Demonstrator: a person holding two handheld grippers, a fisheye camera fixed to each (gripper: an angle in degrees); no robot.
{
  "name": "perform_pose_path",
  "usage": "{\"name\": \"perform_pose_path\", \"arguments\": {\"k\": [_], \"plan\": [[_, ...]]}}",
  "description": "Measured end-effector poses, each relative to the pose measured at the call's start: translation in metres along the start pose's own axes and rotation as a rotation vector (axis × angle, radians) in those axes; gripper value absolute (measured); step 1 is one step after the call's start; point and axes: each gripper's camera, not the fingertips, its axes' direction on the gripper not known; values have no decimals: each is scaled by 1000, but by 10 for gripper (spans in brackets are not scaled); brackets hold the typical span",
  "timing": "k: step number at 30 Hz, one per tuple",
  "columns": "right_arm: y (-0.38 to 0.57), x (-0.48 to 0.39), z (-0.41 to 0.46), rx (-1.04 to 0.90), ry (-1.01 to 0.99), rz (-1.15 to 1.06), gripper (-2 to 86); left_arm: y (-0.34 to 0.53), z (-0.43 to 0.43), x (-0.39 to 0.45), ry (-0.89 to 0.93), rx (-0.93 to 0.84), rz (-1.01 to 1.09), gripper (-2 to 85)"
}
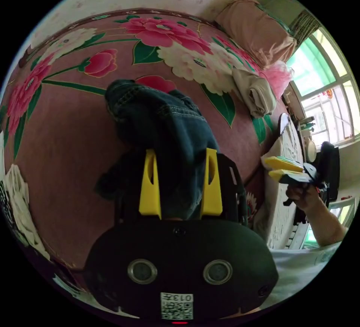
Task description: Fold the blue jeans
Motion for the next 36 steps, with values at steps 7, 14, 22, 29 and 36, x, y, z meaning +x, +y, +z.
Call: {"name": "perform_pose_path", "arguments": {"k": [7,14,22,29,36], "plan": [[-65,43,95,-156,-59,110,115,7,-28,-95,189,85,40,105],[-82,33,101,-42,-271,8,14,-2,-90,-138,302,220,208,90],[-31,-60,-68,370,-201,-530,7,13,-199,-122,495,542,556,91],[67,-141,60,-104,292,-696,13,77,-85,-171,330,-30,413,94],[113,-167,150,-207,180,-625,67,108,-85,-244,282,-105,228,138]]}}
